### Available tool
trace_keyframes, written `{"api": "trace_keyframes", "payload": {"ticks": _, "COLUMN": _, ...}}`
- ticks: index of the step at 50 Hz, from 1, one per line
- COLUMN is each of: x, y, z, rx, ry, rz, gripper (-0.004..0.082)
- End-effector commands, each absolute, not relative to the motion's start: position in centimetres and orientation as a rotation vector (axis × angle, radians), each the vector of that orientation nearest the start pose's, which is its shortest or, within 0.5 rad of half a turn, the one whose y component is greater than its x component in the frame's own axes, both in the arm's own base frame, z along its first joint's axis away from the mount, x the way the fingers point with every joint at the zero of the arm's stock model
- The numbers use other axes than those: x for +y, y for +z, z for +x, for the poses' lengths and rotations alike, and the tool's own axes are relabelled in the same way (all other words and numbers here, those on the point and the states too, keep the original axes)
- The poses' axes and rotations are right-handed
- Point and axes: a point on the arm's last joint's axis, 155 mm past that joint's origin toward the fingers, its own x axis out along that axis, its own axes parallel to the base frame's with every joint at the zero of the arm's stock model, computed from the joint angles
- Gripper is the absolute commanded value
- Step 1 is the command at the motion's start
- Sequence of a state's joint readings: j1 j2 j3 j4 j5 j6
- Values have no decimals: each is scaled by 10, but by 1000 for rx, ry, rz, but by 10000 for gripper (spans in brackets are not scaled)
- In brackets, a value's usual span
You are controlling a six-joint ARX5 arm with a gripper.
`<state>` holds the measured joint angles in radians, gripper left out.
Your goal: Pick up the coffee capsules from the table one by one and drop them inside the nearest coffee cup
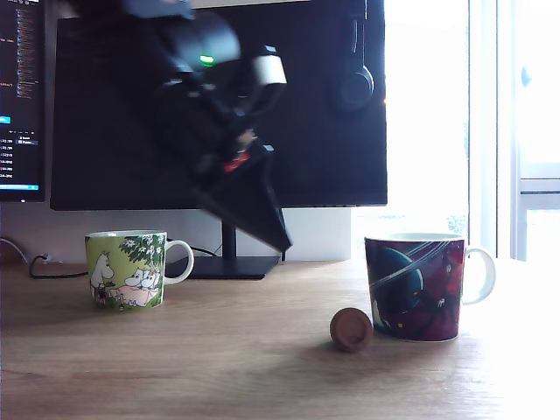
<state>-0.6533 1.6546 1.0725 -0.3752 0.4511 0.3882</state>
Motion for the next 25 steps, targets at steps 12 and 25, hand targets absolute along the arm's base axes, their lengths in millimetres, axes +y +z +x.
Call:
{"api": "trace_keyframes", "payload": {"ticks": 12, "x": -304, "y": 100, "z": 238, "rx": 582, "ry": -1199, "rz": 337, "gripper": -19}}
{"api": "trace_keyframes", "payload": {"ticks": 25, "x": -294, "y": 89, "z": 216, "rx": 464, "ry": -1190, "rz": 246, "gripper": -19}}
